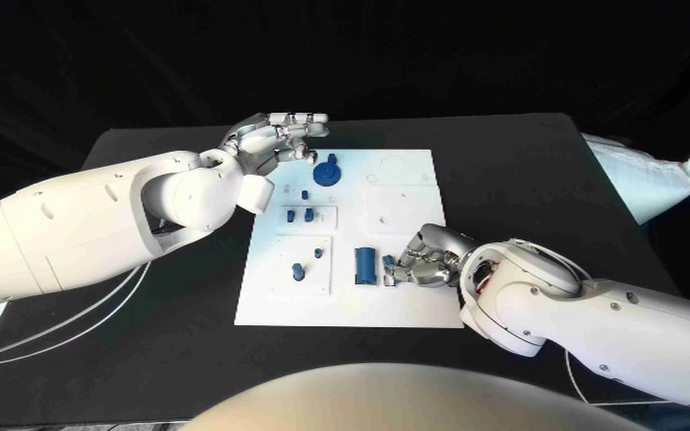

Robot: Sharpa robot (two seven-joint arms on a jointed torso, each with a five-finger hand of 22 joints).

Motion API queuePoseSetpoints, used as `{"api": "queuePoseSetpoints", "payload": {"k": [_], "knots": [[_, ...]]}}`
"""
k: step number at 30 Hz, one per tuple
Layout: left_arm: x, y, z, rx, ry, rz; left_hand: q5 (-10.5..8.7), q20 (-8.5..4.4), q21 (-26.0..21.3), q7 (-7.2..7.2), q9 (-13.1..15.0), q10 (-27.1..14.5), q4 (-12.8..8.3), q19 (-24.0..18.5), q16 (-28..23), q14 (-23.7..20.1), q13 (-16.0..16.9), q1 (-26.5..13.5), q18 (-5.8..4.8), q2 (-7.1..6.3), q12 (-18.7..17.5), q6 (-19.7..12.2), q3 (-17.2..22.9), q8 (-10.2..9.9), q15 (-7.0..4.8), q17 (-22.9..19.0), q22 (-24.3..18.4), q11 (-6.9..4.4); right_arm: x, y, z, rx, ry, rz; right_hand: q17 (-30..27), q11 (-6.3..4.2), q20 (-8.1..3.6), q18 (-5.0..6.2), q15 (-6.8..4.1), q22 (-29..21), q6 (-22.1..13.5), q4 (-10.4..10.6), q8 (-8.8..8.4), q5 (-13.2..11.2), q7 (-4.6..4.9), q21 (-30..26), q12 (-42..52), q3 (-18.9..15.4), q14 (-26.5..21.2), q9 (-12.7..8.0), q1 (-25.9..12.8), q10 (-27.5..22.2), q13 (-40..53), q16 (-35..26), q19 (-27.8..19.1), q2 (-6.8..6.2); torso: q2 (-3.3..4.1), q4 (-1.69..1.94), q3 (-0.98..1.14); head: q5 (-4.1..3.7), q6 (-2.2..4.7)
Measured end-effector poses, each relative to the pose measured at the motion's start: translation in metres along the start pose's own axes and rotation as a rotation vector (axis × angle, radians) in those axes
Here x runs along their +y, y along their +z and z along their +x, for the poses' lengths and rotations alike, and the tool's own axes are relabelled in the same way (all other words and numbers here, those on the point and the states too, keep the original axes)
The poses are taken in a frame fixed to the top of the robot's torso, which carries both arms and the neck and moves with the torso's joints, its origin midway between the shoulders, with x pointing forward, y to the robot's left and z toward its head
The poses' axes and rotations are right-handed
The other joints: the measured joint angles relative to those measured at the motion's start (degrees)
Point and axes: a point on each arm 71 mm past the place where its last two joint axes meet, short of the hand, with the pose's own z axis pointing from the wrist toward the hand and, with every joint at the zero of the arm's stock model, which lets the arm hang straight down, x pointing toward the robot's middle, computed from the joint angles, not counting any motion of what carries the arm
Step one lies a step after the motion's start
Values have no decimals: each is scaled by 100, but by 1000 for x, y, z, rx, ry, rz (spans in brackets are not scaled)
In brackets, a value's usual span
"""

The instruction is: Assemble the parts on the task board

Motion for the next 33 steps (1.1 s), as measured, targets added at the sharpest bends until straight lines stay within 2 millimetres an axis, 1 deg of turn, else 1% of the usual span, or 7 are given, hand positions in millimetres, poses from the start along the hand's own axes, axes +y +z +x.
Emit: {"api": "queuePoseSetpoints", "payload": {"k": [7, 8, 15, 25, 29, 31, 33], "knots": [[0, 0, 0, 2, 0, -2, 0, 0, 0, 0, 0, 0, 0, 0, 0, 0, 0, 0, 0, 0, 0, 0, 0, 0, 0, 0, 0, 0, 2, 0, 1, 1, -7, -5, 0, 0, 0, 0, 0, 0, 18, 158, -3, 21, -4, 0, 23, -338, 0, 19, -214, 0, 34, 0, 0, -46, -1, 1, 1, -12, 0], [0, 0, 0, 2, 0, -2, 0, 0, 0, 0, 0, 0, 0, 0, 0, 0, 0, 0, 0, 0, 0, 0, 0, 0, 0, 0, 0, 0, 2, 0, 1, 1, -8, -6, 0, 0, 0, 0, 0, 0, 25, 185, -3, 11, -11, 0, 22, -404, 0, 26, -268, -1, 42, 0, 0, -19, -1, 1, 1, -12, 0], [0, 0, 0, 4, 1, -4, 0, 0, 0, 0, 0, 0, 0, 0, 0, 0, 0, 0, 0, 0, 0, 0, 0, 0, 0, 0, 1, 0, 4, -5, 2, 1, -18, -18, -1, 1, 0, 0, -21, -1, 25, 234, -3, -427, -11, 0, 22, -842, 22, 61, -497, -1, 63, 0, 0, 75, -3, 0, 1, -9, 0], [0, 0, 0, 5, 1, -6, 0, 0, 0, 0, 0, 0, 0, 0, 0, 0, 0, 0, 1, 0, 0, 0, 0, 0, 0, 1, 1, -1, -2, -10, -2, -12, -32, -16, -2, -20, -21, 0, -21, -1, 25, 175, -4, -492, -11, 0, 22, -964, 21, 74, -516, 20, 73, 0, 21, 99, -4, -3, 1, -4, 0], [0, 0, 0, 6, 1, -6, 0, 0, 0, 0, 0, 1, 0, 0, 0, 0, 0, 0, 0, 0, 0, 0, 0, 0, 0, 1, 1, -1, -3, -10, -2, -15, -37, -15, -2, -20, -21, 0, -21, -1, 25, 89, 18, -617, -11, 0, 90, -1051, 21, 91, -208, 20, 133, 0, 21, 129, -4, -2, 1, -12, -1], [0, 0, 0, 6, 1, -6, 0, 0, 0, 0, 0, 1, 0, 0, 0, 0, 0, 0, 0, 0, 0, 0, 0, 0, 0, 1, 1, -1, -3, -9, -2, -15, -39, -15, -2, -20, -21, -1, -21, -2, 25, 19, 18, -750, -11, 0, 110, -1079, 21, 93, -51, 20, 156, 0, 21, 133, -4, -2, 1, -13, -1], [1, 0, 0, 7, 1, -7, 0, 0, 0, 0, 0, 1, 0, 0, 0, 0, 0, 0, 0, 0, 0, 0, 0, 0, 0, 1, 1, -1, -3, -8, -2, -14, -42, -14, -2, -20, -21, 0, -21, 1, 25, -107, 18, -995, -11, 0, 110, -1077, 21, 102, 168, 20, 171, 0, 21, 152, -4, 0, 1, -16, 0]]}}
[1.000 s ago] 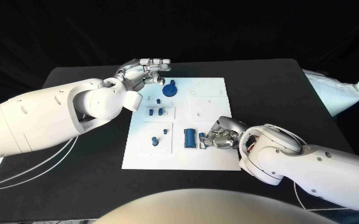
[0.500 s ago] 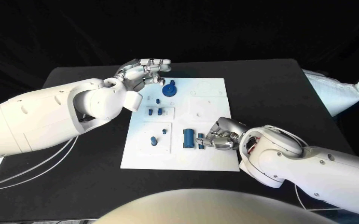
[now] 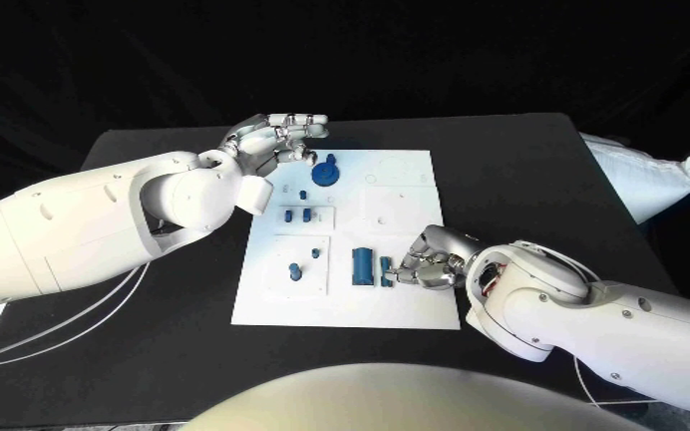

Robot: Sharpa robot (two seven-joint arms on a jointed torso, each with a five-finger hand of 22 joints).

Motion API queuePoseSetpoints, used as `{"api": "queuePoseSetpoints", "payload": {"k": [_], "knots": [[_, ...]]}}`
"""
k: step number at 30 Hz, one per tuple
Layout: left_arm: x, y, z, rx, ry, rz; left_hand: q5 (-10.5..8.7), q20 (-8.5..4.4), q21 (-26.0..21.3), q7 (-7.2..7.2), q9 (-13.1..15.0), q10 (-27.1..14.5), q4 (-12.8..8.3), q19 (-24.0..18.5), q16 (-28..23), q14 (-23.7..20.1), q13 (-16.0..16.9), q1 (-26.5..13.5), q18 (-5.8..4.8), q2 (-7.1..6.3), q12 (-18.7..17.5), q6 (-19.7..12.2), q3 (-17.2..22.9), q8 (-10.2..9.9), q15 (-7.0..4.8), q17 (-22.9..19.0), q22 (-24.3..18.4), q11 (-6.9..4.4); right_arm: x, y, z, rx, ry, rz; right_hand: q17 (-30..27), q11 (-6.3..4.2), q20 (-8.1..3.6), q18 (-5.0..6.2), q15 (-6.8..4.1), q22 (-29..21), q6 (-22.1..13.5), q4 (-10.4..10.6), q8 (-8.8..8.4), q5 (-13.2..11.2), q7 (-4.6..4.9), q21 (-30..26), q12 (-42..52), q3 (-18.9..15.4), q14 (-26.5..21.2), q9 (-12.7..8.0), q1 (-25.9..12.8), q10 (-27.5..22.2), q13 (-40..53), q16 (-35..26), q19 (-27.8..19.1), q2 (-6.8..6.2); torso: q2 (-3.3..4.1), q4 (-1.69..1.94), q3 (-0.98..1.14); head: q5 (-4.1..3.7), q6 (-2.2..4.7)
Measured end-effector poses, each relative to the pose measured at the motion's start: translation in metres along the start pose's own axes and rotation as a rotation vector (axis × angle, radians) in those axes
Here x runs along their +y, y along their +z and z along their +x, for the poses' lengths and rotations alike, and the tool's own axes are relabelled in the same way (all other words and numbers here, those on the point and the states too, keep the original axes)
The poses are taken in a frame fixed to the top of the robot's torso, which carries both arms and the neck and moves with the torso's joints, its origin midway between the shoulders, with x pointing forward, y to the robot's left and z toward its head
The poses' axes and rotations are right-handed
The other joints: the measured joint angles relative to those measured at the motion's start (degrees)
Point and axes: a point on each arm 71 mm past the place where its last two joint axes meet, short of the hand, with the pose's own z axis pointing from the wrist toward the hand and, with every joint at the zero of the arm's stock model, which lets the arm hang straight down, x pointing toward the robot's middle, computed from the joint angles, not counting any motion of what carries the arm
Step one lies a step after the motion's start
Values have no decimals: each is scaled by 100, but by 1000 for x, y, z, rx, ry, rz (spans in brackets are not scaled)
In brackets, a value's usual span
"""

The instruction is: Assemble the parts on the task board

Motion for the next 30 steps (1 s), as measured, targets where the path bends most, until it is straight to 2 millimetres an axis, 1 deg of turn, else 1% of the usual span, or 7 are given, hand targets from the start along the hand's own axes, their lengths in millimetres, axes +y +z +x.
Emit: {"api": "queuePoseSetpoints", "payload": {"k": [3, 7, 15, 21, 25, 27, 30], "knots": [[0, 0, 0, 1, 0, 0, 0, 0, 0, 0, 0, 0, 0, 0, 0, 0, 0, 0, 1, 0, 0, 0, 0, 0, 0, 0, 0, 0, 0, 2, 0, 0, -6, -1, 0, 0, 0, 0, 0, 2, 0, -180, 0, -370, 0, 0, -1, 22, 0, 4, 301, 0, 7, 0, 0, 38, 1, 0, 0, -3, 0], [0, 0, 0, 2, 0, -1, 0, 0, 0, 0, 0, 0, 0, 0, 0, 0, 0, 0, 0, 0, 0, 0, 0, 0, 0, 0, 0, 0, 2, 5, 1, -3, -16, -5, 0, 1, 0, 0, 0, 2, 0, -235, 0, -503, 0, 0, -2, 27, 0, 8, 419, -1, 15, 0, 0, 66, 1, 3, 0, -8, 0], [0, 1, 0, 3, 0, -1, 0, 0, 0, 20, 0, -15, -16, 0, 0, 0, 0, 0, 1, 0, 33, -22, -16, 0, 0, -11, -9, 15, -1, 6, -2, -27, -17, -13, 4, 38, 0, 0, 0, 1, -76, -152, -46, -324, 50, 0, -189, -70, 0, -16, 388, -38, -86, 0, 0, 86, -1, 6, -1, 4, 23], [3, 3, -5, -12, 6, -6, 0, 50, -111, 11, 0, -64, 35, -50, -37, -137, -1, -38, 0, 38, 84, -31, -71, 29, 22, -76, -56, 2, -11, 3, -23, -60, 88, -40, 4, 137, 73, 0, 45, -140, -357, -100, -226, -69, 150, -168, -781, -237, 1, -87, 315, -311, -447, -148, -73, 28, -44, -6, -18, 3, 121], [6, 7, -12, -34, 11, -6, 0, 85, -436, 22, 0, -151, 76, -412, -530, -522, -21, -76, 1, 50, 99, -44, -175, 38, 57, -345, -254, 27, -16, 9, -49, -86, 228, -96, -11, 218, 139, 4, 117, -855, -610, -198, -256, -107, 250, -630, -2015, -287, -10, -164, 584, -856, -1249, -619, -405, 181, -114, -16, -46, -33, 248], [9, 9, -17, -52, 14, -4, 0, 139, -734, 0, -5, -189, 136, -726, -1036, -760, -69, -183, 0, 28, 99, -83, -247, 38, 111, -599, -451, 64, -19, 15, -66, -109, 319, -134, -506, 264, 170, 188, 159, -1441, -747, -290, -256, -239, 295, -1034, -2767, -248, -10, -206, 783, -1202, -1773, -1095, -682, 257, -160, -26, -66, -50, 325], [12, 13, -25, -83, 16, 4, 0, 253, -1225, 2, -6, -201, 242, -1171, -1966, -1021, -160, -275, 0, -2, 9, -144, -354, 38, 262, -1023, -826, 77, -25, 29, -90, -152, 457, -185, -2022, 348, 235, 497, 251, -3072, -924, -379, -256, -364, 385, -2269, -3534, -160, -449, -273, 1042, -1623, -2394, -2574, -1470, 335, -251, -48, -105, -71, 475]]}}
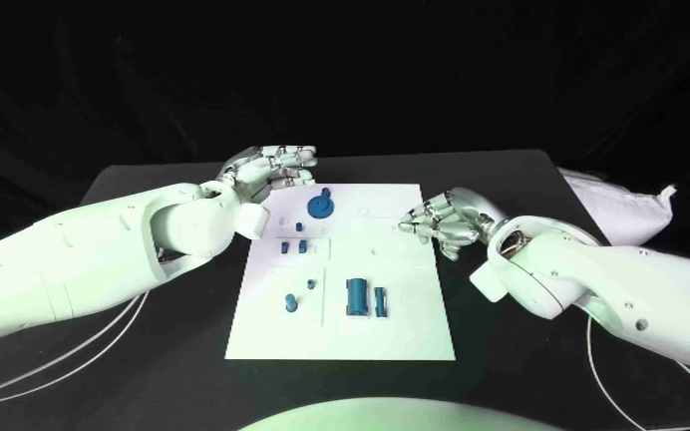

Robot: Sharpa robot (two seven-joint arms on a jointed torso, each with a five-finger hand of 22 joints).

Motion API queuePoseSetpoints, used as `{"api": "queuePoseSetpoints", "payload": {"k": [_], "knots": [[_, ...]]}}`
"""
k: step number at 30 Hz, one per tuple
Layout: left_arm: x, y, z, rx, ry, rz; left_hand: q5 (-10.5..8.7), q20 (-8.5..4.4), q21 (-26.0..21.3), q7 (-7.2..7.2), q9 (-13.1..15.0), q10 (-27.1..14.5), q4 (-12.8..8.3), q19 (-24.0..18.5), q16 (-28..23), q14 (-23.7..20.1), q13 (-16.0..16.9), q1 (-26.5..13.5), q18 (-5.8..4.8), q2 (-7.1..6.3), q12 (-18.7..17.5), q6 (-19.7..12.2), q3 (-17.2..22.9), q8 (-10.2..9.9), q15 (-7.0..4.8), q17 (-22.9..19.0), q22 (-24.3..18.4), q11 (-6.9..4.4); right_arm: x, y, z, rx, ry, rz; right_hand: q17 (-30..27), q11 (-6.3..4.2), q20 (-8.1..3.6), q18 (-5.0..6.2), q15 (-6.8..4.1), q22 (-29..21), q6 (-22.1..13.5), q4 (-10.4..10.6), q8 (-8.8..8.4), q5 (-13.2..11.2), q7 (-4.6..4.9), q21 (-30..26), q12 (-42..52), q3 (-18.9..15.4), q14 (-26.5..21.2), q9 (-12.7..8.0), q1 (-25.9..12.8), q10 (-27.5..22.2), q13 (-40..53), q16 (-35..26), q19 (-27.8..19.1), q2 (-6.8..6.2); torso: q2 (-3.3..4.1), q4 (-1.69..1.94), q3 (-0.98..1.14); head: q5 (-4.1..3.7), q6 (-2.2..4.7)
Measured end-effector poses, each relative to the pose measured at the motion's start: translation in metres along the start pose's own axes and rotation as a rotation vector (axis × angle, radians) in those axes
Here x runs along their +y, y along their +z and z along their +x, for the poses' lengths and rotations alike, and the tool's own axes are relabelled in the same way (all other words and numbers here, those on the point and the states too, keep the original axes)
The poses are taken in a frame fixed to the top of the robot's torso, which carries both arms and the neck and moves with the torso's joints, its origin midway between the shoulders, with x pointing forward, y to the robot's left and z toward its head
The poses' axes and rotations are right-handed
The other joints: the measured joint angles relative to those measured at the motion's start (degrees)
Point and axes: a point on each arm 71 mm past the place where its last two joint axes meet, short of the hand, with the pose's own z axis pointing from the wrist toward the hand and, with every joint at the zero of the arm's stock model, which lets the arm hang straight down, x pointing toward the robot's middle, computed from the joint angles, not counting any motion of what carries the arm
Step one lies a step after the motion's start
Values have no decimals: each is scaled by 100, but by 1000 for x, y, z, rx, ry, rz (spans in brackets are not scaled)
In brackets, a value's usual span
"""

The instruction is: Assemble the parts on the task board

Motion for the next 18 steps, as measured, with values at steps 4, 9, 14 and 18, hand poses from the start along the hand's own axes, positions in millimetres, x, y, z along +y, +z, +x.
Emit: {"api": "queuePoseSetpoints", "payload": {"k": [4, 9, 14, 18], "knots": [[3, 4, -10, -45, -2, 20, 0, 234, -721, 30, 0, -37, 108, -485, -1247, -83, -64, 1, 1, 1, -231, -30, -166, -61, 195, -502, -691, 61, 1, 21, -22, -60, 162, -57, -1737, 242, 211, 96, 256, -1433, -237, -99, -33, -167, 180, -1588, -1127, 168, -1062, -134, 319, -610, -1066, -2251, -905, 28, -111, -32, -43, -15, 191], [5, 9, -20, -104, -8, 54, 0, 525, -1216, 20, -8, -141, 185, -904, -2325, -165, -64, 43, 0, 42, -584, -81, -451, -230, 373, -947, -1565, 187, -4, 44, -43, -133, 317, -99, -2904, 515, 651, 94, 691, -2618, -429, -265, -33, -390, 309, -3424, -2085, 450, -1998, -412, 607, -834, -2483, -4193, -1654, 6, -213, -68, -68, -21, 453], [13, 13, -24, -150, -17, 69, 0, 664, -1217, -22, -8, -275, 191, -1242, -2887, -186, -63, 166, 0, 165, -849, -123, -716, -349, 457, -1169, -2182, 321, -7, 57, -50, -164, 418, -135, -4067, 605, 853, 90, 839, -3419, -426, -503, -33, -428, 311, -4458, -2416, 683, -1822, -768, 592, -556, -3675, -5263, -1217, -2, -288, -85, -74, 9, 621], [16, 13, -25, -163, -20, 69, -86, 580, -1304, -105, -98, -706, 219, -1606, -3085, -558, -150, -305, 1, 292, -1024, -552, -885, -471, 447, -1304, -2533, 282, -7, 59, -51, -167, 440, -148, -4434, 548, 757, 86, 770, -3664, -748, -695, -125, -501, 269, -4774, -2535, 676, -2051, -917, -94, -913, -4066, -5521, -1397, 19, -308, -86, -71, 23, 666]]}}
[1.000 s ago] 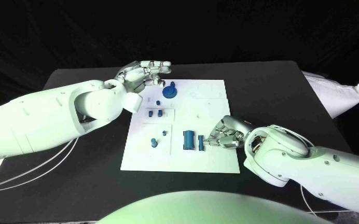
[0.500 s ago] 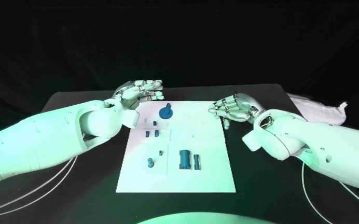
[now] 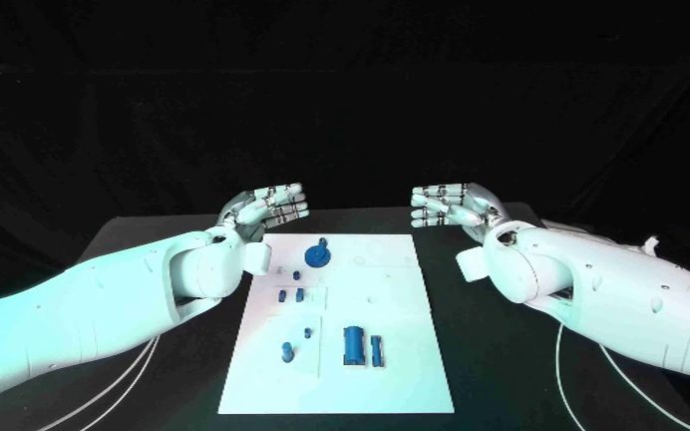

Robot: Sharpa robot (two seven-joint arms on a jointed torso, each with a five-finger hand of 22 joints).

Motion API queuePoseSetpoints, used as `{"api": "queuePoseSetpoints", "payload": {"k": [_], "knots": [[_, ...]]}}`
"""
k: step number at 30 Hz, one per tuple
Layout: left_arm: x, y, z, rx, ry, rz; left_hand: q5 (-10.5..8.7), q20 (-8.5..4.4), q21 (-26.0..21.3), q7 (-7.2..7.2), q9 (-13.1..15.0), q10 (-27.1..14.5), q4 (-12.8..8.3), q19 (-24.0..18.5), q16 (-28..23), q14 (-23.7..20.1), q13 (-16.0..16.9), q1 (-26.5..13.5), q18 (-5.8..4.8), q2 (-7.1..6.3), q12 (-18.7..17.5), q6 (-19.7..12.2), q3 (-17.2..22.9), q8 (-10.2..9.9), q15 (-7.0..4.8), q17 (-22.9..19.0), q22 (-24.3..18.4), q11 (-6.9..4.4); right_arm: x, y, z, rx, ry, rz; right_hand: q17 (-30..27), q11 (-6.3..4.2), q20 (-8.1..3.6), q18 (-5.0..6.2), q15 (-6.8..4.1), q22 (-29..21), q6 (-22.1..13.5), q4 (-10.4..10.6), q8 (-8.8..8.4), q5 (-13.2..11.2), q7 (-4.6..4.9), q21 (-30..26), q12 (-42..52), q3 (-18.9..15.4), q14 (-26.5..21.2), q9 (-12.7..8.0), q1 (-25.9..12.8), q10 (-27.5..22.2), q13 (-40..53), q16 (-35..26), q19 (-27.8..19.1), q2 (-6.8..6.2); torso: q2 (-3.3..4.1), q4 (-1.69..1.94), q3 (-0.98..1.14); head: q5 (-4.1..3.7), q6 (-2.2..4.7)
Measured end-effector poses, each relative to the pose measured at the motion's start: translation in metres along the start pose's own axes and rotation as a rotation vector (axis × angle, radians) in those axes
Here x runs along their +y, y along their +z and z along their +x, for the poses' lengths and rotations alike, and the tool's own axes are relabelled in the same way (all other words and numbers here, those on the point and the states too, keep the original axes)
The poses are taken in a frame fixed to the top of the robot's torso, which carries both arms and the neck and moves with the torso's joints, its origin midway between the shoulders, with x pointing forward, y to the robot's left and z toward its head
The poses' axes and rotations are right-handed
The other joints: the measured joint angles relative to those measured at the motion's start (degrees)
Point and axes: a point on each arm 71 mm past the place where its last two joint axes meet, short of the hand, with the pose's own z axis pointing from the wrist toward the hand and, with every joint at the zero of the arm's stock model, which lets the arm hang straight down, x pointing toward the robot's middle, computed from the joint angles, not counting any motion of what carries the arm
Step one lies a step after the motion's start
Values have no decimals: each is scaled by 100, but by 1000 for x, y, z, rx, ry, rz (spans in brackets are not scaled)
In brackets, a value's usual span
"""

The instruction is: Assemble the parts on the task board

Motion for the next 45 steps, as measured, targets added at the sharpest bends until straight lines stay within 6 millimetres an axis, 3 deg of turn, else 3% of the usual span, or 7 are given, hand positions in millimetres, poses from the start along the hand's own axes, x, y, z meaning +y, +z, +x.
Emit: {"api": "queuePoseSetpoints", "payload": {"k": [5, 10, 16, 20, 28, 35, 45], "knots": [[1, -1, 4, 3, 1, -3, -213, -246, -150, -157, -150, -942, 51, -711, -143, -887, -144, -1249, -93, 155, -185, -908, -215, -155, -134, -165, -425, -156, -1, -3, 3, -3, 2, 6, -184, -144, -202, -142, -223, -134, -873, -126, -147, -154, -179, -216, -149, -126, -1023, -209, -1319, -971, -145, -240, -958, -22, 2, 41, 7, -26, 37], [4, -6, 17, 4, 10, -7, -301, -472, -216, -299, -227, -1805, 76, -1358, -275, -1692, -219, -2377, -227, 236, -267, -1734, -409, -224, -273, -248, -808, -308, -1, -9, 16, -11, 26, -1, -343, -272, -380, -233, -428, -347, -1652, -196, -208, -287, -338, -403, -221, -392, -1937, -428, -2491, -1834, -273, -347, -1812, -36, -9, 213, 41, -105, 205], [10, -16, 38, -25, 55, 5, -347, -684, -246, -580, -257, -2642, 99, -1991, -599, -2474, -255, -3476, -354, 276, -296, -2534, -592, -255, -594, -289, -1182, -561, 2, -22, 37, -63, 82, -26, -532, -595, -554, -319, -530, -607, -2411, -227, -241, -590, -509, -595, -249, -577, -2828, -539, -3633, -2676, -595, -416, -2642, -43, -28, 425, 86, -179, 378], [12, -23, 51, -59, 101, 29, -371, -802, -247, -736, -268, -3082, 96, -2320, -701, -2889, -262, -4055, -410, 288, -317, -2955, -688, -256, -686, -299, -1380, -738, 3, -29, 42, -124, 107, -40, -762, -710, -724, -499, -559, -679, -2808, -235, -241, -727, -737, -705, -249, -616, -3292, -568, -4233, -3121, -700, -416, -3075, -45, -34, 485, 98, -196, 414], [9, -31, 60, -131, 182, 84, -370, -1177, -247, -862, -278, -3801, 94, -2850, -762, -3559, -270, -4997, -791, 297, -317, -3645, -1082, -256, -765, -306, -1700, -891, 4, -34, 40, -218, 121, -50, -967, -793, -1044, -771, -580, -732, -3455, -235, -241, -819, -960, -1089, -248, -649, -4047, -588, -5209, -3837, -784, -438, -3785, -47, -35, 520, 105, -198, 422], [7, -31, 59, -163, 218, 111, -369, -1366, -246, -894, -281, -4247, 101, -3183, -786, -3976, -272, -5581, -893, 298, -317, -4071, -1174, -255, -788, -306, -1900, -920, 4, -34, 38, -250, 123, -53, -1011, -814, -1123, -857, -588, -747, -3857, -250, -252, -827, -1008, -1166, -248, -664, -4526, -594, -5815, -4286, -799, -438, -4232, -46, -36, 524, 107, -199, 424], [6, -32, 58, -177, 234, 124, -369, -1421, -246, -906, -283, -4688, 92, -3503, -786, -4389, -272, -6154, -894, 300, -317, -4498, -1228, -255, -788, -306, -2338, -931, 4, -35, 37, -265, 124, -54, -1026, -822, -1145, -856, -589, -750, -4259, -251, -263, -851, -1031, -1189, -248, -664, -4994, -596, -6410, -4725, -806, -438, -4663, -46, -36, 526, 107, -199, 424]]}}
